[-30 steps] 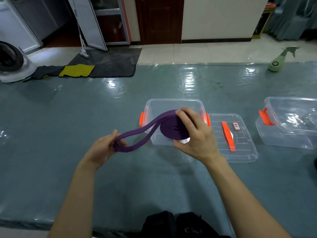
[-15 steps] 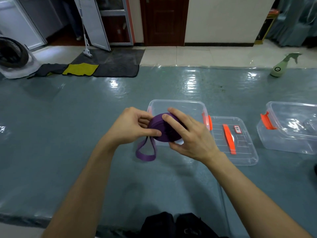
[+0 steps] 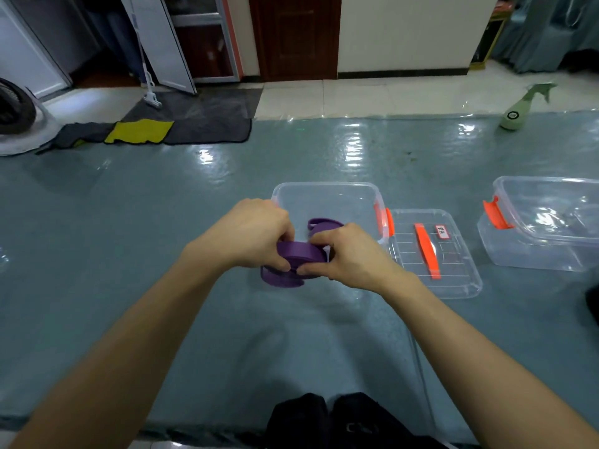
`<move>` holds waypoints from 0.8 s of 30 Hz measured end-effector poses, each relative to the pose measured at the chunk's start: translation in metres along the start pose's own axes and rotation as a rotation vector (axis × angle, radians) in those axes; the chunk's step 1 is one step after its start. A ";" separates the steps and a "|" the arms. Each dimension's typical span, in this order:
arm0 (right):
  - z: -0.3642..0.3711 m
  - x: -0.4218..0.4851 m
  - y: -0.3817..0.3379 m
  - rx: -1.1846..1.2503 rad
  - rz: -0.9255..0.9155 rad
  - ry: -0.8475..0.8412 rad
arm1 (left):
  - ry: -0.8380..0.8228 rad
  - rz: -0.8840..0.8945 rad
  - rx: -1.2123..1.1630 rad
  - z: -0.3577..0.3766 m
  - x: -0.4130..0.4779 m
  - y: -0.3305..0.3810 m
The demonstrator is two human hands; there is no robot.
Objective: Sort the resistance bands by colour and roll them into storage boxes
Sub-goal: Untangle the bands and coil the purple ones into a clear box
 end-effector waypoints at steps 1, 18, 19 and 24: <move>0.001 0.001 -0.003 -0.060 -0.012 -0.006 | -0.001 0.009 0.013 -0.001 0.001 0.002; -0.032 0.000 0.021 0.574 0.125 -0.095 | 0.199 -0.077 -0.967 0.023 -0.016 -0.043; -0.032 0.000 0.021 0.477 0.115 -0.096 | 0.174 -0.073 -0.872 0.019 -0.014 -0.042; -0.020 0.009 0.003 0.055 0.066 -0.117 | 0.008 0.013 -0.231 -0.002 0.007 -0.013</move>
Point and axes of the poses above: each hand's wrist, its own x-axis towards the middle knuckle, its own z-axis out of the palm, y = z × x, the point moved 5 cm from there along x, towards the middle knuckle, and after that the axes turned 7 degrees about z, right-handed, at the moved point
